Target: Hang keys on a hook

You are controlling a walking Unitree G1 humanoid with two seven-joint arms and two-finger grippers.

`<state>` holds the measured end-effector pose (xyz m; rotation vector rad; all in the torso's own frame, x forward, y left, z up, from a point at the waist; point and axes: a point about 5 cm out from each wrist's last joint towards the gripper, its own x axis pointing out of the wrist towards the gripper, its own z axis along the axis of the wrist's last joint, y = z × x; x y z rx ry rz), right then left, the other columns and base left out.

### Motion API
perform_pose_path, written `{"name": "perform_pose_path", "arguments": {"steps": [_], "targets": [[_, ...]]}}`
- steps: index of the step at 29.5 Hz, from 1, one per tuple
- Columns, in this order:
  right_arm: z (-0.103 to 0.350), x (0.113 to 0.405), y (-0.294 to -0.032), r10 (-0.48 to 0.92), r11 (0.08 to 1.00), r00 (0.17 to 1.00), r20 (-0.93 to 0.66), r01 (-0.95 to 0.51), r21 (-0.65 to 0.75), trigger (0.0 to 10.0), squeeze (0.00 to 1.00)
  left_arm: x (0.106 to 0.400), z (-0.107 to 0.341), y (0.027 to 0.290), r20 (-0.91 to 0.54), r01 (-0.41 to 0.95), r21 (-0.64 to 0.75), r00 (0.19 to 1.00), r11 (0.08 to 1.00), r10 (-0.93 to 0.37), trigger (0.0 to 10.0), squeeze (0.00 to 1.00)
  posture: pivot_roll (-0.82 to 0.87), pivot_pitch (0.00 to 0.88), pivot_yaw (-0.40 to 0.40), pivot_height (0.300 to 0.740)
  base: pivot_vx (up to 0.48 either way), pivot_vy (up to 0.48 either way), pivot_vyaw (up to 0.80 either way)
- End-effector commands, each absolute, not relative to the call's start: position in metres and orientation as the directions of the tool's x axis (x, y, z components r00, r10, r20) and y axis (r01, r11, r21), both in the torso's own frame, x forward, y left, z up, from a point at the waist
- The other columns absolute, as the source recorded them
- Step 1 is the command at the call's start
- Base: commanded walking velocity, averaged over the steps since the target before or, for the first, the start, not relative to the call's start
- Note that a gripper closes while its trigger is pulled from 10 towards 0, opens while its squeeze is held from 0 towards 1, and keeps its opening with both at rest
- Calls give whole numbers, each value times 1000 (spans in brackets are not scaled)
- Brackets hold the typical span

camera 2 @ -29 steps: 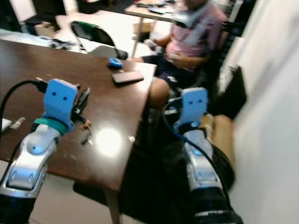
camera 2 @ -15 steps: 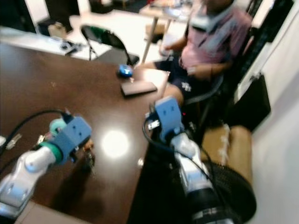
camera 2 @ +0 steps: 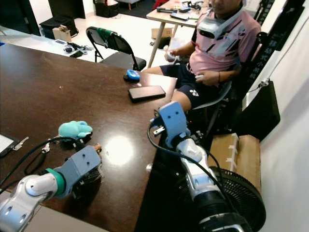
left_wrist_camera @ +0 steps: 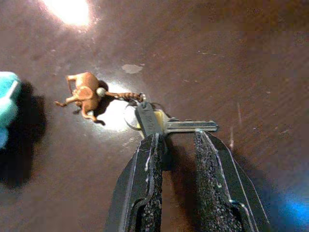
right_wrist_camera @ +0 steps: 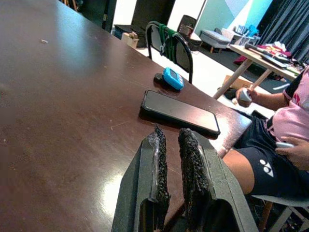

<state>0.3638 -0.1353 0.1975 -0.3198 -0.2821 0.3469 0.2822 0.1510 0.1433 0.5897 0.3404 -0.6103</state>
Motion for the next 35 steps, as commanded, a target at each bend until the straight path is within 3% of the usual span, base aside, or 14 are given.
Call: {"name": "perform_pose_path", "arguments": {"steps": [1, 11, 16, 17, 19, 20, 26, 27, 28, 35], "targets": [[199, 365, -138, 362, 896, 906, 220, -273, -350, 10000, 0, 279, 140, 152, -480, 625, 380, 763, 682, -432, 10000, 0, 117, 103, 57, 740, 0, 0, 0], [199, 366, -137, 356, 901, 905, 234, -266, -342, 10000, 0, 282, 138, 158, -508, 583, 327, 772, 744, -382, 10000, 0, 116, 106, 62, 740, 0, 0, 0], [199, 365, -136, 354, 904, 904, 241, -265, -335, 10000, 0, 297, 151, 165, -433, 448, 282, 848, 848, -304, 10000, 0, 116, 106, 66, 740, 0, 0, 0], [198, 365, -135, 353, 905, 904, 240, -265, -333, 10000, 0, 298, 153, 166, -430, 442, 276, 851, 854, -301, 10000, 98, 116, 106, 66, 740, 0, 0, 0], [198, 365, -135, 353, 905, 904, 240, -265, -332, 10000, 0, 298, 154, 167, -435, 444, 269, 848, 855, -303, 10000, 98, 116, 106, 66, 740, 0, 0, 0], [197, 365, -135, 352, 906, 905, 240, -265, -331, 10000, 0, 297, 154, 167, -439, 447, 267, 845, 854, -305, 10000, 1000, 119, 108, 67, 740, 0, 0, 0], [197, 365, -135, 351, 906, 905, 240, -264, -330, 10000, 0, 296, 152, 166, -451, 444, 261, 841, 857, -299, 10000, 1000, 117, 110, 67, 740, 0, 0, 0], [197, 365, -135, 351, 906, 905, 240, -264, -330, 10000, 0, 295, 151, 165, -456, 445, 258, 838, 857, -298, 10000, 396, 117, 110, 67, 740, 0, 0, 0], [198, 365, -136, 350, 907, 905, 242, -263, -329, 10000, 0, 293, 149, 164, -476, 456, 252, 826, 853, -301, 10000, 0, 116, 111, 68, 740, 0, 0, 0], [198, 365, -136, 348, 908, 905, 245, -260, -328, 10000, 0, 290, 144, 161, -508, 477, 224, 801, 850, -316, 10000, 0, 117, 113, 68, 740, 0, 0, 0]]}}
